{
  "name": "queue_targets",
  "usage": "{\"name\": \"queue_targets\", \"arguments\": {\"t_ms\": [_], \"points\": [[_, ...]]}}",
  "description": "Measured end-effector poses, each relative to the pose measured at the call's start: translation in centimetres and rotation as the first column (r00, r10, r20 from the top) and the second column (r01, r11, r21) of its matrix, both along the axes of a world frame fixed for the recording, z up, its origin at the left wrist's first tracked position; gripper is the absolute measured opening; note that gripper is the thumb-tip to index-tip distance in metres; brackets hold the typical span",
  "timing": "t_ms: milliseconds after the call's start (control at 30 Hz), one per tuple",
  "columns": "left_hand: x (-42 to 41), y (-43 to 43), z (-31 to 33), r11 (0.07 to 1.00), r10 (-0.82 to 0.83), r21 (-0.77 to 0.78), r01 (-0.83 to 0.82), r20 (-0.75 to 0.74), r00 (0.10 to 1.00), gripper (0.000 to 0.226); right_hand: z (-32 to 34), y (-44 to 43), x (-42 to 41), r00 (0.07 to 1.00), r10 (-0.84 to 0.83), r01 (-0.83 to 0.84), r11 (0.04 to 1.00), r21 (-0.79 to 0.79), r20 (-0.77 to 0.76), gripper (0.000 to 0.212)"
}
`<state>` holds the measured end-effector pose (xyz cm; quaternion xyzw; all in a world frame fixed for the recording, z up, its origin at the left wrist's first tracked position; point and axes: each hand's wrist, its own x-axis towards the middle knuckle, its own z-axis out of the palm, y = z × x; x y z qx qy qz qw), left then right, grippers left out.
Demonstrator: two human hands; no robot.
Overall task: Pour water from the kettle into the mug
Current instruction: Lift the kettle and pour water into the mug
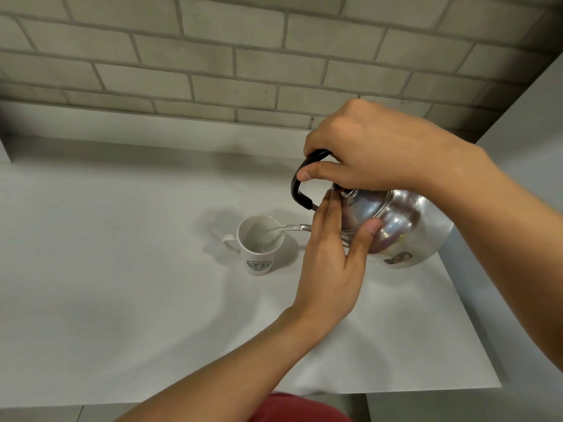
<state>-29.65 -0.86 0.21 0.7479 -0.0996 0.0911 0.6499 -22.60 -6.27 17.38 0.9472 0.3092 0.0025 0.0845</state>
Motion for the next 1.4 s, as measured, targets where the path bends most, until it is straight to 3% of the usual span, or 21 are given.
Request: {"name": "queue_targets", "arguments": {"t_ms": [1400], "points": [[0.2,0.1,0.3,0.992,0.017,-0.122,-0.019,-0.016,1.0,0.061,-0.1,1.4,1.0,0.998,0.026,-0.02,0.994,-0.108,0.054,0.047]]}}
